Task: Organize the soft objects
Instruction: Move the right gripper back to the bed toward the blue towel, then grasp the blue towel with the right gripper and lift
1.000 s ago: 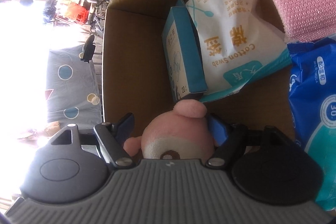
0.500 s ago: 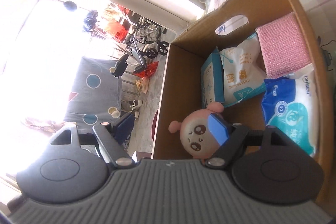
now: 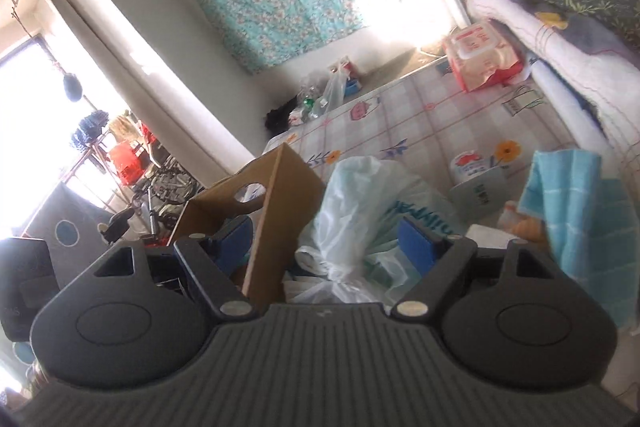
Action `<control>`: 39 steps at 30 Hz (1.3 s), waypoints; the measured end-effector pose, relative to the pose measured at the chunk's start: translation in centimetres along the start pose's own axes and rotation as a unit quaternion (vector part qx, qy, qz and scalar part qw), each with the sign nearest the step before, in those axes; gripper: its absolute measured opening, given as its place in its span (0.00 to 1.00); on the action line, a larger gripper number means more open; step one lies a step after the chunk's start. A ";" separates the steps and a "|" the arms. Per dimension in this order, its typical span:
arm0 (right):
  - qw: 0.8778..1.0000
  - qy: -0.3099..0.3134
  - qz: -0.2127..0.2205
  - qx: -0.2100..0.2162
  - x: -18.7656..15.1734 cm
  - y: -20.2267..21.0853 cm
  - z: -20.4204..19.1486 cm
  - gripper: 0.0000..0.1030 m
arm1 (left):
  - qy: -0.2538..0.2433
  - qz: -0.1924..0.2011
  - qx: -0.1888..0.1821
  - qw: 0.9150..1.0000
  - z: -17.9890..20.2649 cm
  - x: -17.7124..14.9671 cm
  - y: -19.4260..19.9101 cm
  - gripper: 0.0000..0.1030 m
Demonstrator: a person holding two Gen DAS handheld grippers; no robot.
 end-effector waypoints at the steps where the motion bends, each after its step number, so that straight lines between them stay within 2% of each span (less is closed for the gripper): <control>1: 1.000 0.002 0.013 -0.023 -0.1 0.7 1.6 0.78 | -0.001 -0.003 -0.004 1.000 0.6 0.1 -0.7 0.73; 4: 0.995 -0.001 0.035 -0.097 -0.6 1.1 6.5 0.78 | 0.001 -0.012 -0.015 1.000 2.2 0.0 -2.6 0.73; 6: 0.991 -0.004 0.038 -0.129 -1.0 0.1 9.5 0.78 | 0.002 -0.020 -0.024 1.000 3.3 -0.5 -3.6 0.72; 12: 0.987 -0.028 0.015 -0.160 -1.9 -5.6 15.2 0.74 | -0.011 -0.026 -0.035 0.999 5.7 -2.2 -5.2 0.72; 15: 0.987 -0.037 0.001 -0.155 -1.9 -7.6 16.9 0.55 | -0.012 -0.034 -0.042 0.998 6.2 -3.2 -5.7 0.72; 17: 0.987 -0.045 -0.011 -0.153 -1.8 -8.6 17.7 0.23 | -0.009 -0.037 -0.046 0.998 6.4 -3.7 -6.0 0.72; 18: 0.987 -0.047 -0.012 -0.152 -1.8 -8.8 17.9 0.17 | -0.007 -0.039 -0.048 0.998 6.5 -4.1 -6.1 0.72; 20: 0.987 -0.051 -0.001 -0.150 -1.3 -7.6 17.6 0.13 | -0.005 -0.040 -0.051 0.998 6.5 -4.5 -6.1 0.72; 25: 0.987 -0.027 0.052 -0.152 0.9 -3.9 15.8 0.11 | 0.001 -0.033 -0.060 0.998 6.5 -5.0 -5.3 0.72; 31: 0.988 0.006 0.098 -0.117 2.7 1.1 11.5 0.11 | 0.004 -0.004 -0.055 0.998 5.8 -4.7 -2.7 0.72; 35: 0.995 -0.011 0.088 -0.042 1.8 3.9 7.7 0.11 | 0.010 0.015 -0.047 0.999 5.0 -4.5 -1.0 0.72; 39: 0.995 -0.067 0.048 0.053 0.2 4.4 5.3 0.11 | 0.014 0.023 -0.040 0.999 4.2 -4.7 0.5 0.72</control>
Point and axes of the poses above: each gripper's, at about its wrist camera, not at the fingertips, and y roughly against the way its jaws point, z to its right, x to its top, the point moved 8 cm from there along -y, roughly the way its jaws point, and after that the axes turned 5 degrees about -x, right-handed, at the moved point
